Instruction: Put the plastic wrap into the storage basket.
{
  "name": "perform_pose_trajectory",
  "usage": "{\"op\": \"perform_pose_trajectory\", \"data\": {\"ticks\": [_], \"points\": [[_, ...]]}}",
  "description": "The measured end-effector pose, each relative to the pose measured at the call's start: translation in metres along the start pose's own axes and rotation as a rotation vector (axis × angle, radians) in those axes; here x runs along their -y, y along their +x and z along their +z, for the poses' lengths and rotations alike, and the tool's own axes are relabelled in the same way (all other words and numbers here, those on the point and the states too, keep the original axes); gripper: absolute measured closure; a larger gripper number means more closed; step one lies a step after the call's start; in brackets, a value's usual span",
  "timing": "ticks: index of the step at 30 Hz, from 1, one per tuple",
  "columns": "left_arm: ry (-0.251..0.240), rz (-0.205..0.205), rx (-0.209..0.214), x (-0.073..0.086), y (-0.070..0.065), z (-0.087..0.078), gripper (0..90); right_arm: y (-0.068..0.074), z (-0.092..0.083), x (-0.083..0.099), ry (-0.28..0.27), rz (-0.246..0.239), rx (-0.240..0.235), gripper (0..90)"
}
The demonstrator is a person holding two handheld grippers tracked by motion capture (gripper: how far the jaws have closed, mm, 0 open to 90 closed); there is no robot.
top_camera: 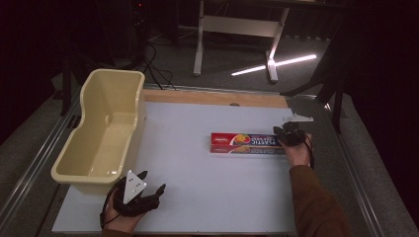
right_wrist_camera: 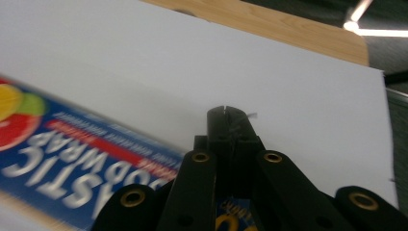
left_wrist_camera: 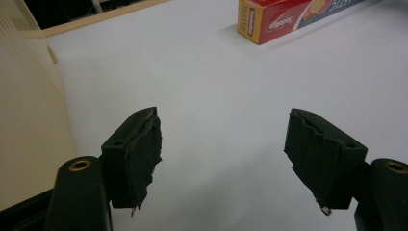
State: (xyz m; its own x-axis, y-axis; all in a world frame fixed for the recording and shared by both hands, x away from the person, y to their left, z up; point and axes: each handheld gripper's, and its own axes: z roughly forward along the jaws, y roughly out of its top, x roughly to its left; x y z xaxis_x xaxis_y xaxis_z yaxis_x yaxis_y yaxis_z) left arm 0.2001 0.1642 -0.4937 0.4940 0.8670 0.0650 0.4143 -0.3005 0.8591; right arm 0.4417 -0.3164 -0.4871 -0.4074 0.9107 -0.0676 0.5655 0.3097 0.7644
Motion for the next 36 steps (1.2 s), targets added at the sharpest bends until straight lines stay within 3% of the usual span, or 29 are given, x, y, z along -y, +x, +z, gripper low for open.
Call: {"op": "perform_pose_trajectory", "data": {"ticks": [2, 3, 4, 9, 11, 15, 21, 22, 25, 28, 30, 36], "points": [[-0.003, 0.002, 0.000, 0.000, 0.000, -0.001, 28.6, -0.001, 0.002, -0.001, 0.016, -0.003, 0.013, 89.8], [-0.005, 0.001, 0.000, 0.000, 0.000, -0.002, 28.6, -0.006, 0.010, -0.005, 0.069, 0.007, 0.044, 89.9], [-0.003, -0.001, -0.004, 0.000, 0.000, -0.002, 28.6, -0.007, 0.011, -0.005, 0.086, -0.002, 0.062, 89.9], [-0.005, -0.001, -0.007, 0.000, 0.000, -0.002, 28.6, -0.010, 0.015, -0.004, 0.133, 0.001, 0.064, 90.0], [-0.004, 0.000, -0.007, 0.000, -0.001, -0.002, 28.6, -0.014, 0.013, -0.005, 0.167, 0.048, 0.023, 90.0], [-0.004, 0.005, -0.007, 0.000, -0.002, -0.002, 28.6, -0.015, 0.007, -0.004, 0.211, 0.039, -0.012, 90.0], [-0.005, 0.002, -0.009, 0.000, -0.002, -0.002, 28.7, -0.010, -0.011, 0.010, 0.204, 0.059, -0.025, 90.0], [-0.001, 0.004, -0.009, 0.000, -0.003, -0.001, 28.7, -0.009, -0.019, 0.016, 0.219, 0.072, -0.058, 90.0], [-0.002, 0.005, -0.006, -0.001, -0.004, -0.001, 28.7, -0.006, -0.027, 0.020, 0.225, 0.076, -0.080, 90.0], [-0.003, 0.011, -0.001, -0.001, -0.005, 0.000, 28.7, -0.001, -0.046, 0.030, 0.197, 0.068, -0.126, 90.0], [-0.003, 0.011, 0.000, -0.001, -0.005, 0.000, 28.7, 0.002, -0.058, 0.034, 0.192, 0.090, -0.190, 90.0], [-0.003, 0.016, 0.010, -0.002, -0.007, 0.002, 28.8, 0.026, -0.084, 0.047, 0.178, -0.019, -0.209, 89.9]]}}
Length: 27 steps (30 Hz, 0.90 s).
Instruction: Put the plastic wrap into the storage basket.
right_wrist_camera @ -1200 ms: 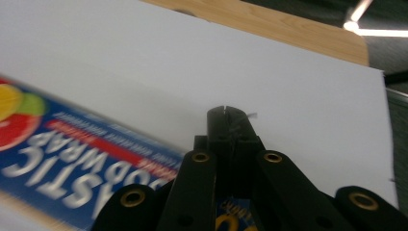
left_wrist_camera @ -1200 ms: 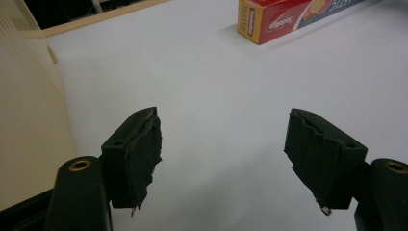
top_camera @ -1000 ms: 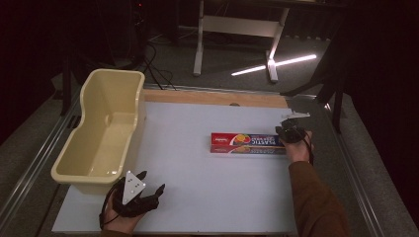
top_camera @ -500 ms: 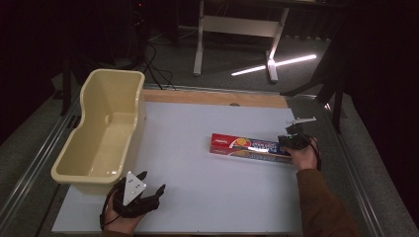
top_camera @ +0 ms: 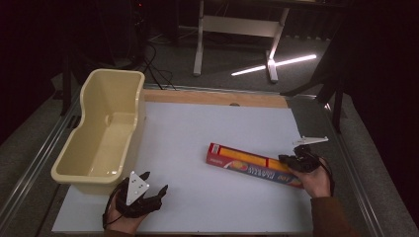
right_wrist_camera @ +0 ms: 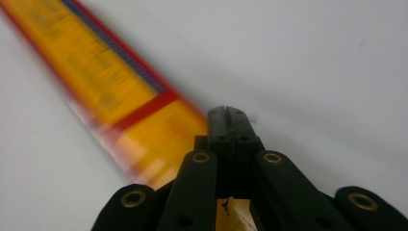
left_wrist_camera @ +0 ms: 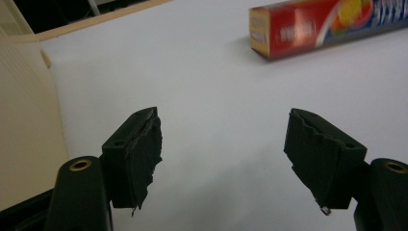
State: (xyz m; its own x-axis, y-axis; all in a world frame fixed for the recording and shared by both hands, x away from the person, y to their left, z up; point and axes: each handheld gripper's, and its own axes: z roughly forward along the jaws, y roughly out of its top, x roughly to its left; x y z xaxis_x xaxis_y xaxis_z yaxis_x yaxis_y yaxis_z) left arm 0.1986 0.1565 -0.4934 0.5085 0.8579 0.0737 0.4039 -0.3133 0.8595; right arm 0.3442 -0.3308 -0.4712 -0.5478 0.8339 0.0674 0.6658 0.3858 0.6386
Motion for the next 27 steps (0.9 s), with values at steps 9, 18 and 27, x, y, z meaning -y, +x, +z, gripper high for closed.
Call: {"op": "perform_pose_trajectory", "data": {"ticks": [9, 18, 27], "points": [[0.002, 0.010, 0.007, -0.001, -0.002, 0.002, 28.8, 0.015, -0.004, -0.007, -0.028, -0.191, -0.089, 63.7], [-0.001, 0.009, 0.011, -0.001, -0.003, 0.002, 28.8, 0.036, 0.016, -0.034, 0.124, -0.407, -0.219, 36.9], [0.003, 0.011, 0.016, -0.001, -0.004, 0.002, 28.7, 0.058, 0.037, -0.065, 0.322, -0.623, -0.200, 29.0]]}}
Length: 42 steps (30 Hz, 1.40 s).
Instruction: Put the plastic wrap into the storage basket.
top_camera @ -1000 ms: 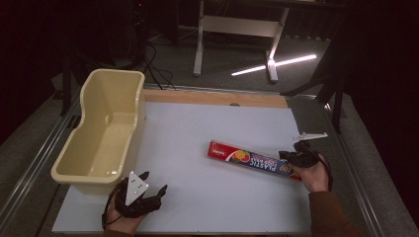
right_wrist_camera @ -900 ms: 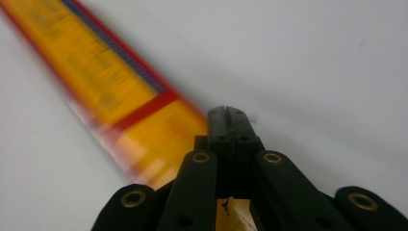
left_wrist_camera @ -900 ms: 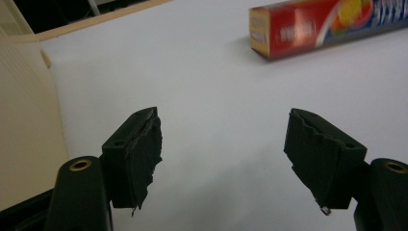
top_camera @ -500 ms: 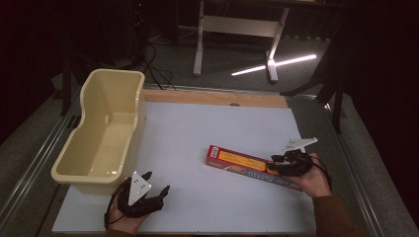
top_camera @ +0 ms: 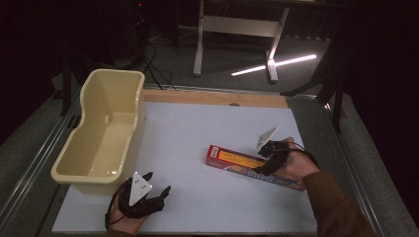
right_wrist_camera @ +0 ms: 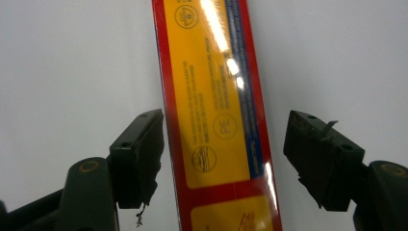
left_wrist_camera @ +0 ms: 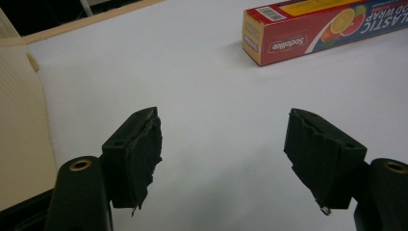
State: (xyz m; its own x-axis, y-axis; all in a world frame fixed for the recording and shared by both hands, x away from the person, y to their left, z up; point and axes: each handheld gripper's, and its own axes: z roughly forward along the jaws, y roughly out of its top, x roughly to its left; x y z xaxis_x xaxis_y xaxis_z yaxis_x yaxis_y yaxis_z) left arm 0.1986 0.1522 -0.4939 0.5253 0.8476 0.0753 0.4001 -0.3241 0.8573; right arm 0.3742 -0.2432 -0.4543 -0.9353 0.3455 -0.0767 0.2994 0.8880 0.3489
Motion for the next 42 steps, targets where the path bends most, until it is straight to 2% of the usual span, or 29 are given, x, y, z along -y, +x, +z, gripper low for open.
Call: {"op": "perform_pose_trajectory", "data": {"ticks": [2, 3, 4, 6, 7, 8, 10, 12, 14, 15, 17, 21, 23, 25, 26, 27, 28, 32, 33, 35, 39, 42], "points": [[-0.002, -0.002, -0.001, 0.000, 0.000, 0.000, 28.8, -0.001, 0.004, -0.008, 0.047, -0.034, -0.010, 28.3], [-0.002, -0.002, -0.001, 0.000, 0.000, 0.000, 28.8, -0.001, 0.004, -0.008, 0.047, -0.034, -0.010, 28.3], [-0.003, -0.001, 0.000, 0.000, 0.000, -0.001, 28.8, -0.002, 0.008, -0.016, 0.099, -0.054, -0.024, 27.6], [-0.003, -0.002, 0.000, 0.000, 0.000, -0.001, 28.7, -0.004, 0.013, -0.022, 0.148, -0.081, -0.037, 27.1], [-0.003, -0.002, 0.000, 0.000, 0.000, -0.001, 28.8, -0.004, 0.013, -0.022, 0.148, -0.081, -0.037, 27.1], [-0.005, -0.003, 0.000, 0.000, 0.000, -0.001, 28.8, -0.006, 0.019, -0.027, 0.184, -0.102, -0.048, 26.3], [-0.004, -0.004, 0.000, 0.000, 0.001, -0.001, 28.8, -0.007, 0.023, -0.029, 0.197, -0.105, -0.059, 26.1], [-0.004, -0.005, -0.002, 0.000, 0.001, -0.002, 28.8, -0.008, 0.033, -0.033, 0.242, -0.120, -0.093, 26.5], [-0.005, -0.006, -0.003, 0.000, 0.001, -0.002, 28.8, -0.007, 0.041, -0.034, 0.273, -0.125, -0.105, 30.6], [-0.005, -0.006, -0.003, 0.000, 0.001, -0.002, 28.8, -0.007, 0.045, -0.034, 0.293, -0.127, -0.115, 35.5], [-0.008, -0.009, -0.003, 0.001, 0.001, -0.003, 28.8, -0.006, 0.051, -0.034, 0.321, -0.123, -0.127, 36.9], [-0.007, -0.010, -0.004, 0.001, 0.001, -0.003, 28.8, -0.010, 0.052, -0.034, 0.325, -0.100, -0.146, 39.3], [-0.009, -0.011, -0.005, 0.001, 0.001, -0.003, 28.8, -0.010, 0.051, -0.036, 0.339, -0.055, -0.144, 40.3], [-0.006, -0.010, -0.006, 0.001, 0.001, -0.002, 28.8, -0.013, 0.051, -0.036, 0.340, 0.027, -0.158, 40.6], [-0.004, -0.010, -0.005, 0.001, 0.001, -0.002, 28.8, -0.014, 0.051, -0.035, 0.336, 0.051, -0.166, 40.7], [-0.004, -0.010, -0.005, 0.001, 0.001, -0.002, 28.8, -0.014, 0.051, -0.035, 0.336, 0.051, -0.166, 40.7], [-0.008, -0.009, -0.007, 0.000, 0.001, -0.002, 28.8, -0.014, 0.049, -0.035, 0.329, 0.110, -0.174, 40.7], [-0.008, -0.010, -0.007, 0.001, 0.001, -0.002, 28.8, -0.014, 0.047, -0.034, 0.314, 0.221, -0.191, 40.7], [-0.008, -0.010, -0.007, 0.001, 0.001, -0.002, 28.8, -0.014, 0.047, -0.034, 0.314, 0.221, -0.191, 40.7], [-0.007, -0.008, -0.007, 0.000, 0.001, -0.002, 28.8, -0.012, 0.044, -0.035, 0.290, 0.281, -0.215, 40.7], [-0.008, -0.008, -0.006, 0.000, 0.000, -0.002, 28.8, -0.009, 0.039, -0.038, 0.233, 0.348, -0.268, 40.7], [-0.011, -0.009, -0.005, 0.000, 0.000, -0.002, 28.8, -0.005, 0.034, -0.043, 0.169, 0.390, -0.325, 40.7]]}}
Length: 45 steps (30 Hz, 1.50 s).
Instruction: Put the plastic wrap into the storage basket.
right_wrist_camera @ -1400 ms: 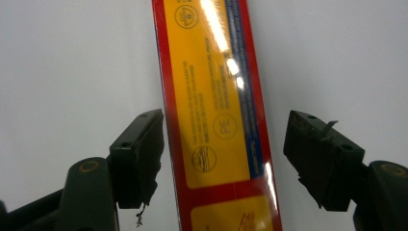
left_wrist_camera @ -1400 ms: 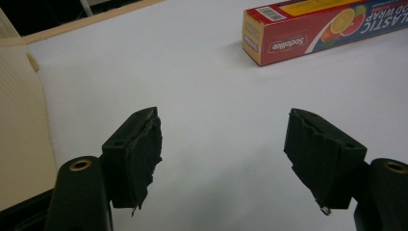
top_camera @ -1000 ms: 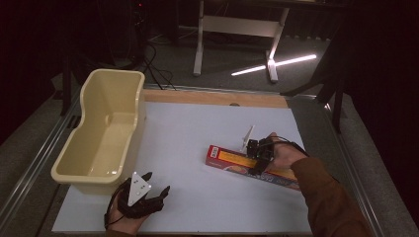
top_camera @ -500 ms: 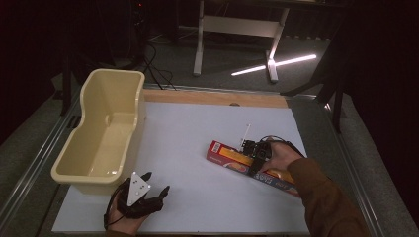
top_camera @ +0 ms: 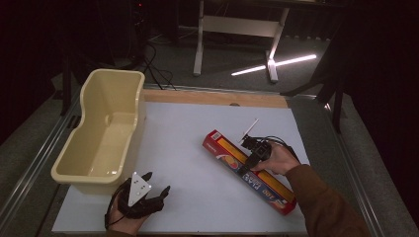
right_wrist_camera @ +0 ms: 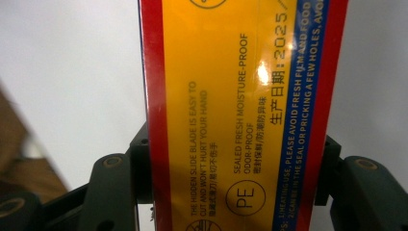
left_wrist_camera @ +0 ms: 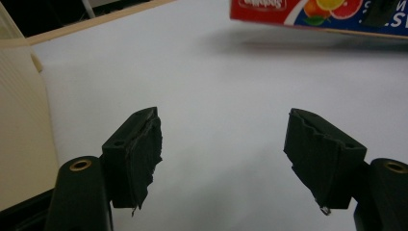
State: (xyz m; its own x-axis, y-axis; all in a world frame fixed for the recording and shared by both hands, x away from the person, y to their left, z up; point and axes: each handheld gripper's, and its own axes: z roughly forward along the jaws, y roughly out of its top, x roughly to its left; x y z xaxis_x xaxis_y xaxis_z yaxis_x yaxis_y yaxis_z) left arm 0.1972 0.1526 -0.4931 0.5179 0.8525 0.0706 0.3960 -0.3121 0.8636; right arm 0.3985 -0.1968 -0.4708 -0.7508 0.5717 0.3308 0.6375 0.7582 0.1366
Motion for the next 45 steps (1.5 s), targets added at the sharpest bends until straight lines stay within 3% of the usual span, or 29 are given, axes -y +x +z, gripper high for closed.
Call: {"op": "perform_pose_trajectory", "data": {"ticks": [7, 12, 17, 18, 21, 22, 25, 29, 32, 39, 40, 45], "points": [[-0.002, 0.001, -0.002, 0.000, 0.000, -0.001, 29.0, 0.013, -0.005, -0.005, -0.136, 0.010, -0.136, 40.7], [-0.007, 0.001, -0.003, -0.001, 0.000, -0.001, 29.0, 0.015, -0.005, -0.010, -0.215, 0.079, -0.218, 40.6], [-0.011, -0.001, -0.002, -0.001, 0.000, -0.001, 29.0, 0.012, -0.004, -0.014, -0.273, 0.127, -0.240, 40.6], [-0.013, -0.001, -0.001, -0.001, 0.000, -0.001, 29.0, 0.010, -0.003, -0.016, -0.307, 0.162, -0.259, 40.6], [-0.013, -0.001, -0.002, -0.001, 0.000, -0.001, 29.1, 0.009, -0.004, -0.017, -0.334, 0.195, -0.292, 40.6], [-0.015, -0.003, -0.001, -0.001, 0.000, -0.001, 29.0, 0.008, -0.004, -0.019, -0.361, 0.221, -0.332, 40.6], [-0.017, -0.004, -0.001, -0.001, 0.000, -0.001, 29.0, 0.010, -0.004, -0.022, -0.398, 0.242, -0.376, 40.5], [-0.018, -0.003, 0.002, -0.001, 0.000, -0.001, 29.0, 0.012, -0.006, -0.027, -0.430, 0.271, -0.396, 40.5], [-0.020, -0.002, 0.004, -0.002, 0.000, -0.001, 29.0, 0.014, -0.008, -0.032, -0.466, 0.312, -0.459, 40.6], [-0.024, -0.002, 0.004, -0.002, 0.000, -0.001, 29.1, 0.024, -0.015, -0.046, -0.537, 0.342, -0.468, 40.6], [-0.025, -0.002, 0.005, -0.002, 0.000, -0.001, 29.0, 0.027, -0.017, -0.051, -0.560, 0.352, -0.495, 40.6], [-0.025, -0.001, 0.010, -0.002, 0.000, -0.001, 29.0, 0.035, -0.022, -0.063, -0.591, 0.356, -0.519, 40.6]]}}
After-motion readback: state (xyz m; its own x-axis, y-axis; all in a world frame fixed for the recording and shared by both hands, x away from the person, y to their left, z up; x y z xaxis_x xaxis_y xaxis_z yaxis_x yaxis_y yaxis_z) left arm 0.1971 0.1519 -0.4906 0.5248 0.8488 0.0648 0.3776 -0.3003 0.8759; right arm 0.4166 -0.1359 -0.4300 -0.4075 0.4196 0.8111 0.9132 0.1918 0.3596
